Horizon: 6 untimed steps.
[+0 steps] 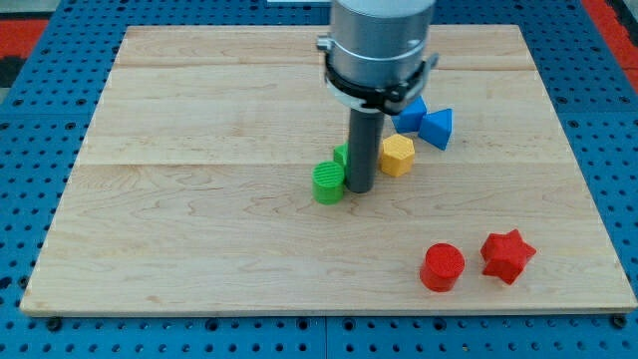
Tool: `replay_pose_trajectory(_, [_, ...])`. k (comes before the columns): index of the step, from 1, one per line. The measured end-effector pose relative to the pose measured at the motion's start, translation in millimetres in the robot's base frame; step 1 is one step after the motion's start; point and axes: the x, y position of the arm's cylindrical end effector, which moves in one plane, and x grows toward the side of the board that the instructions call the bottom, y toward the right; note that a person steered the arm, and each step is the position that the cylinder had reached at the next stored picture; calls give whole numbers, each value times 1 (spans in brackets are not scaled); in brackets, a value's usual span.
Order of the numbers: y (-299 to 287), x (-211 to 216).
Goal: Nudge the yellow hexagon a bit up
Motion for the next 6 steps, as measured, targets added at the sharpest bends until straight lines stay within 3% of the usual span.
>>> replay_pose_trajectory(3, [67,-2])
replay_pose_trajectory(6, [1,-41])
